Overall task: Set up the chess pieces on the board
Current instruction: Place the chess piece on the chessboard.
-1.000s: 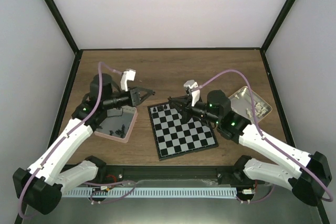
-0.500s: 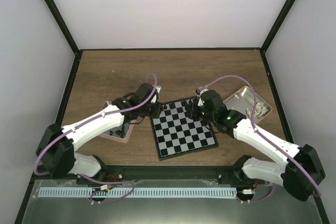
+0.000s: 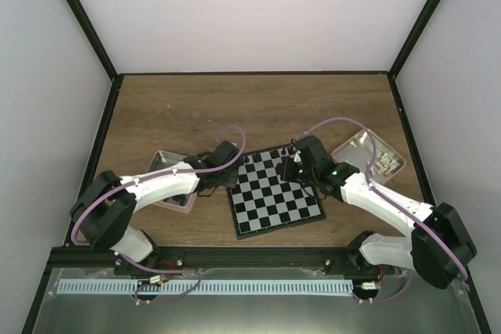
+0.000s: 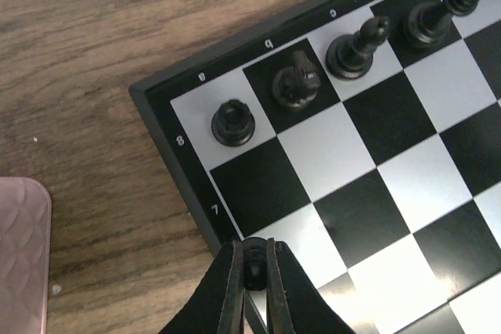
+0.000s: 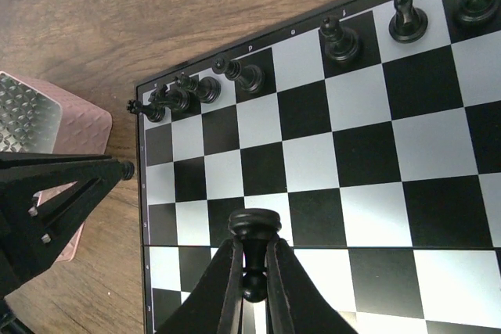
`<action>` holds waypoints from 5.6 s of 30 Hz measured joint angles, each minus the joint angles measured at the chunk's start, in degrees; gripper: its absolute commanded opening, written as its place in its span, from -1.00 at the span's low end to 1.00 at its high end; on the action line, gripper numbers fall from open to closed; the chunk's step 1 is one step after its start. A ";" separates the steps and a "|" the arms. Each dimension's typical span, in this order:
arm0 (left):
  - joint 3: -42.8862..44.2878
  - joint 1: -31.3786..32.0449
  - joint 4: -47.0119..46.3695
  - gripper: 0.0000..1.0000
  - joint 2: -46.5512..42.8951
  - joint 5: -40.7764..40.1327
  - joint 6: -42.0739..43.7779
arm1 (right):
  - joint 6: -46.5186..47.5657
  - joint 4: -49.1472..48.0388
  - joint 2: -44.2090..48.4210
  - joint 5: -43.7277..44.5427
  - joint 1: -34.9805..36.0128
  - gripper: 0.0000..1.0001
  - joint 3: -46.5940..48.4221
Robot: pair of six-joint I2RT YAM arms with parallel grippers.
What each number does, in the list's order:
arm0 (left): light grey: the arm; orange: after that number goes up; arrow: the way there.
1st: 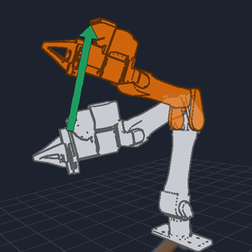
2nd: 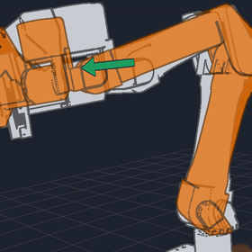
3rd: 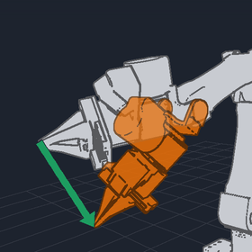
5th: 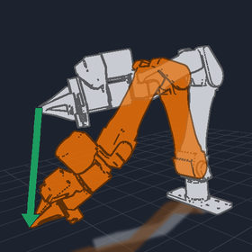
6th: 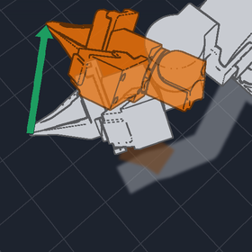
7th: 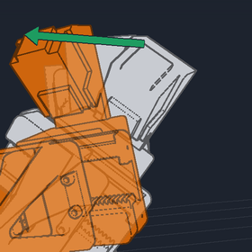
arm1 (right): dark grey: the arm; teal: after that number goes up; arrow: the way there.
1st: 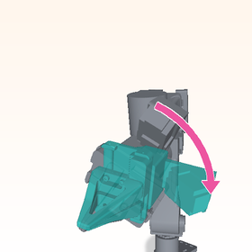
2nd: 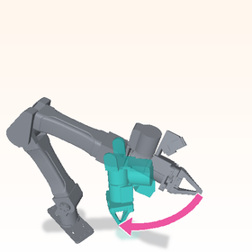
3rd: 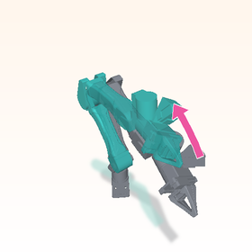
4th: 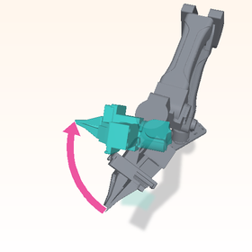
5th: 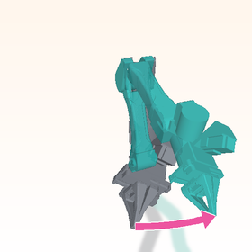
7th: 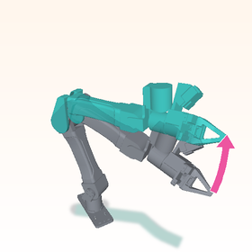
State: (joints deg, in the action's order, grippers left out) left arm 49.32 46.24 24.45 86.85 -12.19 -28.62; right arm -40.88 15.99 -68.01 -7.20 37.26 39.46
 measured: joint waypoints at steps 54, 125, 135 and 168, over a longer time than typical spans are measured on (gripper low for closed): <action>-6.99 -9.51 -22.10 0.23 -26.03 40.70 -19.91 | 20.50 -20.35 1.29 -36.76 0.00 -0.99 1.97; -9.03 -11.45 -30.58 0.21 -22.51 41.92 -29.59 | -16.11 -41.72 1.14 -27.50 0.42 -0.99 -4.76; 4.61 -12.96 -0.87 0.55 -29.66 6.47 -10.54 | 1.33 -6.25 -9.55 -16.79 0.46 -0.99 11.28; -0.70 -12.98 4.15 0.63 -40.30 -17.77 3.34 | 11.41 26.01 -44.17 -0.22 9.05 -0.92 43.08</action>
State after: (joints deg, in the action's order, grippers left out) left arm 48.62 33.26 28.60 46.54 -29.95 -25.28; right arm -29.47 42.00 -112.18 -7.42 46.30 82.54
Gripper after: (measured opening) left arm 0.817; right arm 0.065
